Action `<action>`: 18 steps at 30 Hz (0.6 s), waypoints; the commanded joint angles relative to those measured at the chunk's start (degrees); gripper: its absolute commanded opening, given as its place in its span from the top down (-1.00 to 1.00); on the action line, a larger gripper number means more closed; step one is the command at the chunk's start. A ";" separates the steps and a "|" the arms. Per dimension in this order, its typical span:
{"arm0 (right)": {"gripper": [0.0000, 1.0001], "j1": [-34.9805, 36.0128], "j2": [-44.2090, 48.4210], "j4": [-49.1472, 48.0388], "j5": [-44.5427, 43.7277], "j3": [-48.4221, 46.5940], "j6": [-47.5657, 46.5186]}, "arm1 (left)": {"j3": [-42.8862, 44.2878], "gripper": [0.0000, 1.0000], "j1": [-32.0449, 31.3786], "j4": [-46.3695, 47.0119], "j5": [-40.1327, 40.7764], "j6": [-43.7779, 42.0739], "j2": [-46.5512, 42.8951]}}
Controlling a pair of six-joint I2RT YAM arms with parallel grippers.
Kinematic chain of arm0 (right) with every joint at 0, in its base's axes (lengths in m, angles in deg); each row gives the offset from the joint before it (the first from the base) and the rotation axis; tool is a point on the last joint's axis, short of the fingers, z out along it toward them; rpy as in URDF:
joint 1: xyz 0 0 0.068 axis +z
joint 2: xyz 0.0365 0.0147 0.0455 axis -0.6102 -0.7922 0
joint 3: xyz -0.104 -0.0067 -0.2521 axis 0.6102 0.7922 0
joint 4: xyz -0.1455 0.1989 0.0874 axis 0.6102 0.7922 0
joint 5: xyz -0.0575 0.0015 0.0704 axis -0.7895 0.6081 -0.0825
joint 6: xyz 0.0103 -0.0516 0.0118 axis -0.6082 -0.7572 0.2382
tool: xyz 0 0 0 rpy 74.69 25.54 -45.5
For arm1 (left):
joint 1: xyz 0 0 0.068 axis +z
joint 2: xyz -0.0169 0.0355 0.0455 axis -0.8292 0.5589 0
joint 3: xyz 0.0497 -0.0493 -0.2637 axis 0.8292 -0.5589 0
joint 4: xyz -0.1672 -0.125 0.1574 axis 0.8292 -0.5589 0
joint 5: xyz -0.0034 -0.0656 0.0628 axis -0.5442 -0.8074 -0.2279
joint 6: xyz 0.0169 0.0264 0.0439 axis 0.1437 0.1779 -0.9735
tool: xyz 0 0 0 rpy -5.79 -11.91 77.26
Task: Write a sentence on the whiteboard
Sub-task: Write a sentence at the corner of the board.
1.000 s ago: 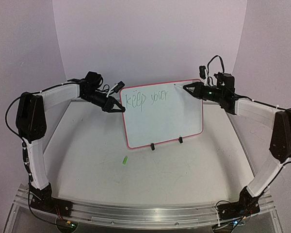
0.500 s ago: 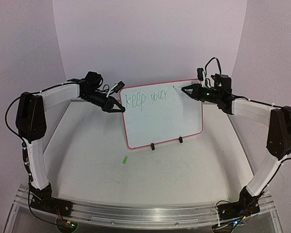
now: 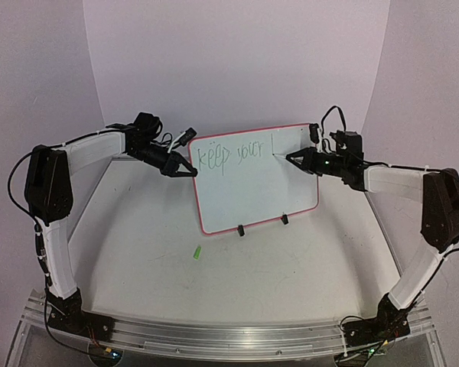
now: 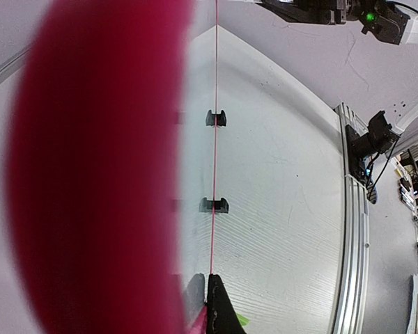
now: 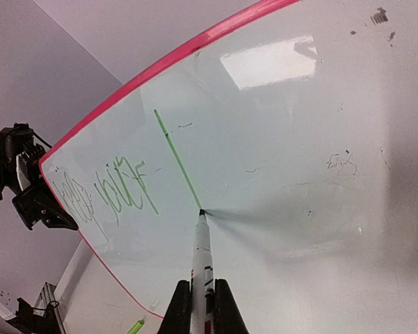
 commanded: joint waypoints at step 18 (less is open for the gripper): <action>1.00 -0.31 0.31 -10.08 -4.41 -0.79 6.18 | 0.13 1.00 -0.86 -0.68 3.17 -3.83 -1.56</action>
